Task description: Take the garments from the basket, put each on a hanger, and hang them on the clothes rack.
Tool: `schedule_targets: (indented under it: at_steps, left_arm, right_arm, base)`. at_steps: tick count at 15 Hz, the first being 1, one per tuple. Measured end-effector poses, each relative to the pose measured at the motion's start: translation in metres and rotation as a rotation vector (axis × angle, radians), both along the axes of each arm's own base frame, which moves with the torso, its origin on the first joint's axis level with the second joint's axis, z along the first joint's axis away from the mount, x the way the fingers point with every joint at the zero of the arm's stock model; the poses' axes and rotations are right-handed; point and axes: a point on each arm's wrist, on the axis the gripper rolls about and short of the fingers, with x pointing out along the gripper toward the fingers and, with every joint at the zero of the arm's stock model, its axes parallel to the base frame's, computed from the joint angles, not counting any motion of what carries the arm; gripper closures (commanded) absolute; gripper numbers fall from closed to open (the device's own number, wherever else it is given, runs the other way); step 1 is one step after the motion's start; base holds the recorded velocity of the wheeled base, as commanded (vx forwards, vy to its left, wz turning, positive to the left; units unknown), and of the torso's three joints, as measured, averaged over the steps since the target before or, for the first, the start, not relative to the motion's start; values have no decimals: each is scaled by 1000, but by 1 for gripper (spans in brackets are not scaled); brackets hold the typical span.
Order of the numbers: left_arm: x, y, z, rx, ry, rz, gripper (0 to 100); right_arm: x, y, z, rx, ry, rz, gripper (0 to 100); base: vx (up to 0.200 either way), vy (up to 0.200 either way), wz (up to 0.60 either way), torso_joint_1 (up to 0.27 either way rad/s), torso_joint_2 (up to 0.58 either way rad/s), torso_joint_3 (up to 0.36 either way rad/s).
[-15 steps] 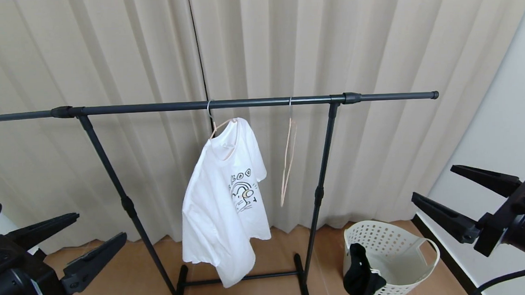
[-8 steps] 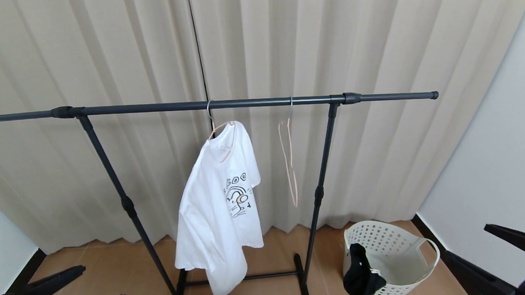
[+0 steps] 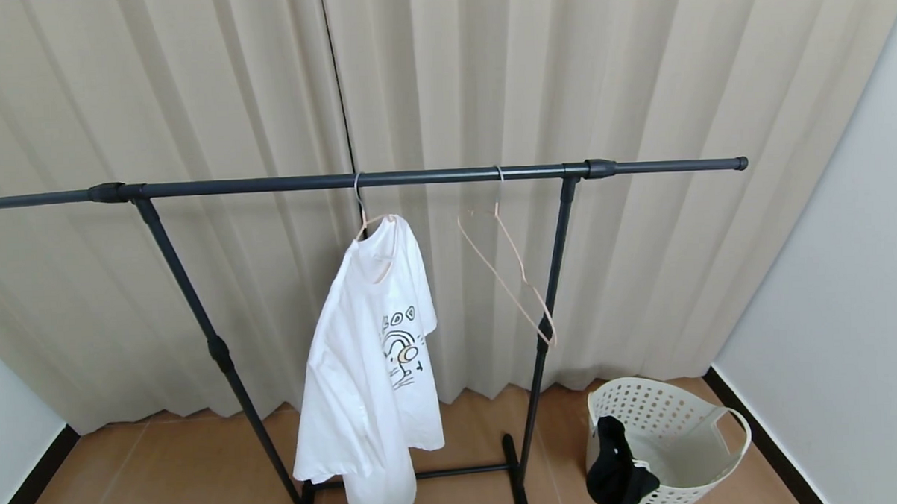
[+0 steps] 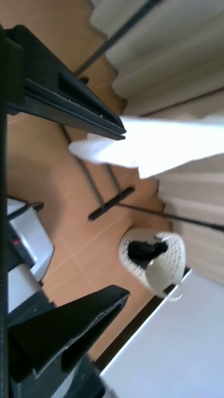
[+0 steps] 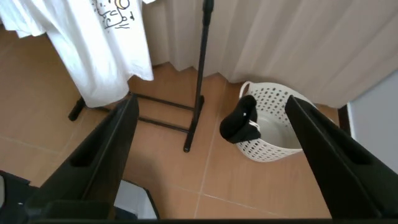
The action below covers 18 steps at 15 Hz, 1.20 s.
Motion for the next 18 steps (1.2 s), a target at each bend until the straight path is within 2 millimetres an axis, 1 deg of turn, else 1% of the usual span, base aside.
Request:
schedule_targets:
  at_steps: [2, 3, 5, 7, 10, 12, 14, 18]
  left_arm:
    - [-8, 3, -3, 24, -75, 123, 0]
    - [-11, 4, -4, 29, -104, 158, 0]
    - [-13, 7, -5, 43, -137, 272, 0]
    - [-14, 7, -6, 42, -152, 303, 0]
    - [-15, 6, -7, 45, -166, 407, 0]
    - [-16, 5, -7, 27, -172, 413, 0]
    - [-18, 4, -7, 9, -205, 350, 0]
    - [-21, 4, -8, 0, -243, 318, 0]
  right_arm:
    - [-10, -1, -6, -3, -70, -85, 0]
    - [-14, -1, -8, -3, -103, -128, 0]
    - [-19, -1, -10, 3, -168, -184, 0]
    - [-23, 0, -12, 20, -214, -212, 0]
    - [-25, 0, -12, 41, -242, -224, 0]
    - [-26, 0, -12, 57, -245, -228, 0]
    - [-26, 0, -13, 75, -245, -231, 0]
    - [-26, 0, -12, 90, -245, -234, 0]
  base:
    - [0, 0, 0, 0, 0, 0]
    - [0, 0, 0, 0, 0, 0]
    - [0, 0, 0, 0, 0, 0]
    - [0, 0, 0, 0, 0, 0]
    - [0, 0, 0, 0, 0, 0]
    - [0, 0, 0, 0, 0, 0]
    - [0, 0, 0, 0, 0, 0]
    - [0, 0, 0, -134, 314, 170]
